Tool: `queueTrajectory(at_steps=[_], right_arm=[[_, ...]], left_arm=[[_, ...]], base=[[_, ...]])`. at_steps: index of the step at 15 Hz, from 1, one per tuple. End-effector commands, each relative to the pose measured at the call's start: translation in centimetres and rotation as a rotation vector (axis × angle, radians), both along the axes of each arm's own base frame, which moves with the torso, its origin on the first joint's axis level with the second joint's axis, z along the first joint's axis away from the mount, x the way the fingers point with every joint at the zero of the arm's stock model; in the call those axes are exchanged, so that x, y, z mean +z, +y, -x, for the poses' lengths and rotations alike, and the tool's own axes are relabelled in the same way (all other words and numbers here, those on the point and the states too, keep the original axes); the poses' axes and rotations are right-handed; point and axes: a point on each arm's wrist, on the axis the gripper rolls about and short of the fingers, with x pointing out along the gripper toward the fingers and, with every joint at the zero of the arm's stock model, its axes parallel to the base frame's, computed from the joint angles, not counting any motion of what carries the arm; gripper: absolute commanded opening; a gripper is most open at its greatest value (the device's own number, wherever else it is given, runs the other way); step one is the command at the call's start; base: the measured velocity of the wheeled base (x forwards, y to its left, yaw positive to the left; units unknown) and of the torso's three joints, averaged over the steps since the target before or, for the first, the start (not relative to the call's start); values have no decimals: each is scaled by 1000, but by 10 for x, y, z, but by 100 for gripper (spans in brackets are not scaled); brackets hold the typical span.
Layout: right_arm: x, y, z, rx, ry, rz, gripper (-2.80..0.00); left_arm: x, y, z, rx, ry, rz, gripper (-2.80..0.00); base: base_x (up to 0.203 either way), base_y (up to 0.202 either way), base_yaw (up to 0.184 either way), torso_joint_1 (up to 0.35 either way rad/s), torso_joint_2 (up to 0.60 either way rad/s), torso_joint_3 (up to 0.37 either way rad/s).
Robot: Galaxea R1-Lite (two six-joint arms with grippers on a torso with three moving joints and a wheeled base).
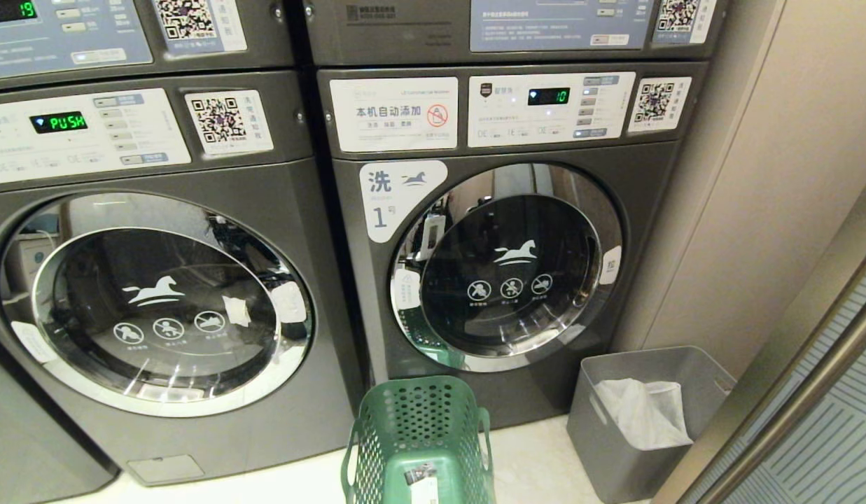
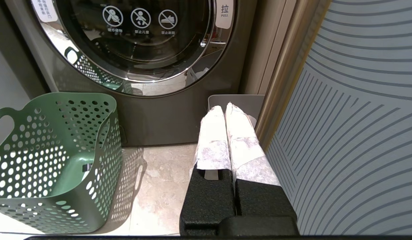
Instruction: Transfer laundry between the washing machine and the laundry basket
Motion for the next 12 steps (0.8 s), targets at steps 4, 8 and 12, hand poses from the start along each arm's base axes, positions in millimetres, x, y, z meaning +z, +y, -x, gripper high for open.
queueTrajectory(at_steps=[4,8,12], right_arm=[[0,0,0,1,0,-16,-280],[0,0,0,-1,-1,-62,-280],[0,0,0,-1,-1,-64,-280]], left_arm=[[46,-2,-142,-28,468,187,0],[17,1,-217,-29,611,250,0],[-24,11,-279,-149,616,203,0]], base=[[0,0,0,0,0,0],[0,0,0,0,0,0],[0,0,0,0,0,0]])
